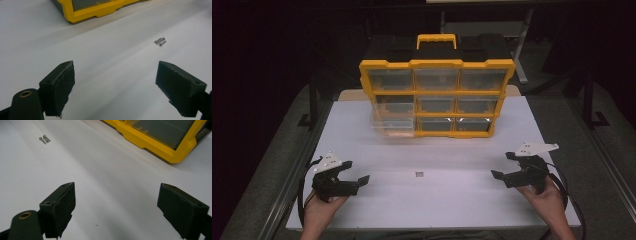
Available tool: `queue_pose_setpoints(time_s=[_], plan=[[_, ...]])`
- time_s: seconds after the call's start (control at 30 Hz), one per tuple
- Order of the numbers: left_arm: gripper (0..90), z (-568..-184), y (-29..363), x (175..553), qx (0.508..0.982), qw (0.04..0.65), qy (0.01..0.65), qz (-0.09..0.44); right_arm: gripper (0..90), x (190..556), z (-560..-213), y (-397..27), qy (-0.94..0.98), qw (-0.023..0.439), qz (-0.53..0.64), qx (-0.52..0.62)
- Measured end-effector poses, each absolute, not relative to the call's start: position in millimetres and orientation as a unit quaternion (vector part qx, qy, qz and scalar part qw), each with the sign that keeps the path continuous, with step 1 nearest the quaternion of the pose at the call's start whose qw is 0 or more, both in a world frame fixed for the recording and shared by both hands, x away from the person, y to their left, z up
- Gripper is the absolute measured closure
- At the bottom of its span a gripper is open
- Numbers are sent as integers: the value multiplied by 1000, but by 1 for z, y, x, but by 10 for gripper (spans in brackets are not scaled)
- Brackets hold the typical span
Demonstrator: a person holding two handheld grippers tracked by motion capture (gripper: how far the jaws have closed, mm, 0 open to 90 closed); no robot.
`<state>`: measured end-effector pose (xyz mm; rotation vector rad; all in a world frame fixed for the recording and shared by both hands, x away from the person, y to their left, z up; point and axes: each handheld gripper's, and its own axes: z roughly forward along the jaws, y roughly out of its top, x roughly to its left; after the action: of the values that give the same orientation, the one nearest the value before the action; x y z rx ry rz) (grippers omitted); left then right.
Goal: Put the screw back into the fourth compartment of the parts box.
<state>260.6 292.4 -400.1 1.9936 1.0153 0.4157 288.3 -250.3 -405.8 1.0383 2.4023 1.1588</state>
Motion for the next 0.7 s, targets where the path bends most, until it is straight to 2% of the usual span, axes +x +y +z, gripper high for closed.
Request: queue_pose_setpoints(time_s=[0.27, 0.7], plan=[[155, -400, 294, 261, 797, 418, 405, 165, 149, 295, -400, -236, 846, 122, 389, 345], [155, -401, 291, 261, 798, 418, 401, 164, 213, 313, -389, -193, 879, 86, 365, 296]])
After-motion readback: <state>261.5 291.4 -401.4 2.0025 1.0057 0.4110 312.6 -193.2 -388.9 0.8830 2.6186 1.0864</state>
